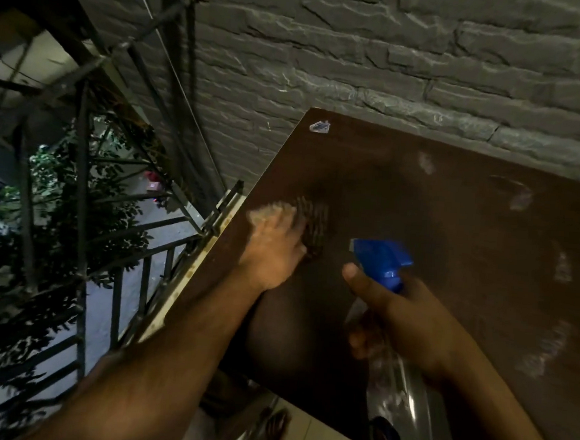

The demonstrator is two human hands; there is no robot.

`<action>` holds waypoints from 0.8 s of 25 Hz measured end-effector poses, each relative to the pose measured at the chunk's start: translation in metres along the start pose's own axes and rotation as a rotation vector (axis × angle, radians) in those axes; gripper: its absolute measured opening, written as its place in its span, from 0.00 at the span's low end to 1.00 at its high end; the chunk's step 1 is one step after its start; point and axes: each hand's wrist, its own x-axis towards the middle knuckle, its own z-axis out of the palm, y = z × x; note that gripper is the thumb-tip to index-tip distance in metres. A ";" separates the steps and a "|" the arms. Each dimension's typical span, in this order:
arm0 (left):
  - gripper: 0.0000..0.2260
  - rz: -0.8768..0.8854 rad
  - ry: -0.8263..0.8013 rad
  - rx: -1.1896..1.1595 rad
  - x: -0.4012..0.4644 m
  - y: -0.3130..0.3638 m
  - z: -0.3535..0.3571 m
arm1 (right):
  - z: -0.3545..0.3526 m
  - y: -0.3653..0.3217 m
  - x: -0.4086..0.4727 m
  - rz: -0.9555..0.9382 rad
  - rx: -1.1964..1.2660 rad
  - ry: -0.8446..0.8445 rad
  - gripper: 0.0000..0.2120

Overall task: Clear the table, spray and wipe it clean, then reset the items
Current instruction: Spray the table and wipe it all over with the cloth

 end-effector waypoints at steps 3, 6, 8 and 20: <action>0.25 0.272 -0.020 -0.074 -0.029 0.001 0.004 | 0.001 0.010 -0.010 0.005 -0.009 -0.018 0.31; 0.26 -0.336 0.033 -0.084 -0.012 -0.005 0.000 | 0.002 0.022 -0.012 0.039 0.028 -0.021 0.26; 0.27 -0.428 0.115 -0.074 -0.022 0.035 0.007 | 0.005 0.025 -0.010 0.060 0.041 -0.018 0.20; 0.25 0.284 -0.037 0.018 -0.070 -0.034 -0.005 | 0.069 0.008 -0.003 0.108 0.104 -0.015 0.25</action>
